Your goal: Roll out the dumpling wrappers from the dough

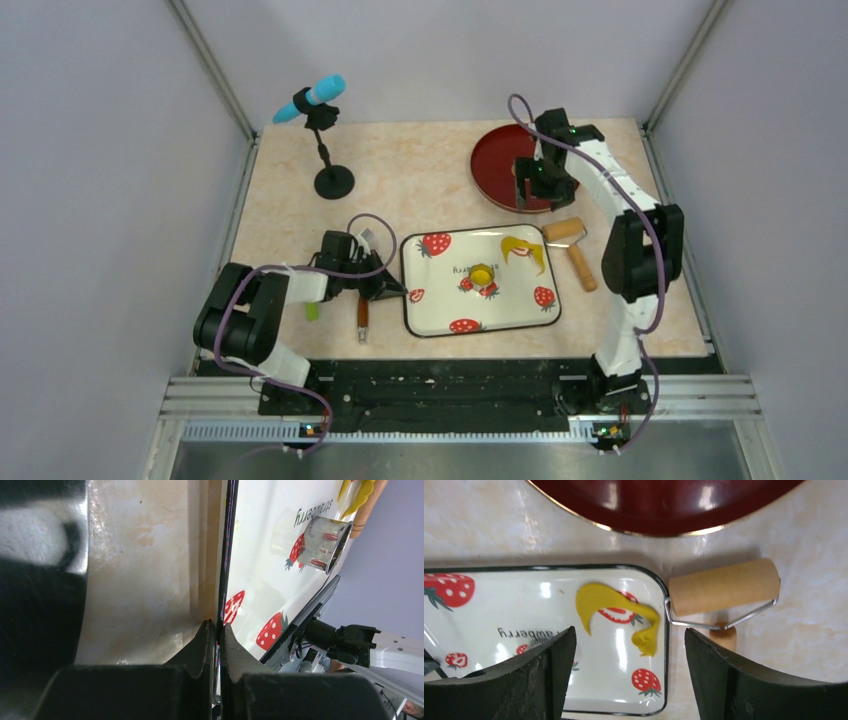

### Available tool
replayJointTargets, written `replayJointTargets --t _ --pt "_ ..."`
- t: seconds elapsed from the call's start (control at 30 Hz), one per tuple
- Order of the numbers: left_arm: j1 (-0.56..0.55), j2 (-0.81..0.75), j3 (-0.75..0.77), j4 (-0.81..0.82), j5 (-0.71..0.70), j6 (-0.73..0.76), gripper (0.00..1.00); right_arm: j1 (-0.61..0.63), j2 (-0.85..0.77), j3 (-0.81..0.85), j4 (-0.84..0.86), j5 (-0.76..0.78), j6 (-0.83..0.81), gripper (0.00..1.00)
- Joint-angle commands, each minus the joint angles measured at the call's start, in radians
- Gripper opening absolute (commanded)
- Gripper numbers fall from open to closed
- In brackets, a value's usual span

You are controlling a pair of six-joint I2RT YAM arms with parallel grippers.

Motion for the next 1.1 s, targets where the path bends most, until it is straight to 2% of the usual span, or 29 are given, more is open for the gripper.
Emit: replayJointTargets --t 0.0,0.27,0.47,0.6,0.83,1.07 --pt "-0.002 0.026 0.005 -0.026 -0.067 0.02 0.0 0.0 0.146 0.184 -0.015 -0.079 0.007 0.76" --pt "-0.002 0.032 0.007 -0.02 -0.06 0.02 0.0 -0.005 0.431 0.56 -0.077 -0.222 0.05 0.76" --pt "-0.005 0.04 0.011 -0.017 -0.052 0.021 0.0 -0.008 0.6 0.721 -0.078 -0.303 0.089 0.76" --pt "-0.011 0.039 0.013 -0.022 -0.056 0.022 0.0 -0.002 0.648 0.736 -0.065 -0.407 0.109 0.76" --pt "-0.028 0.065 0.034 -0.024 -0.048 0.027 0.0 0.062 0.629 0.674 -0.01 -0.538 0.129 0.76" --pt "-0.034 0.07 0.041 -0.027 -0.049 0.031 0.0 0.149 0.587 0.624 -0.002 -0.572 0.136 0.76"
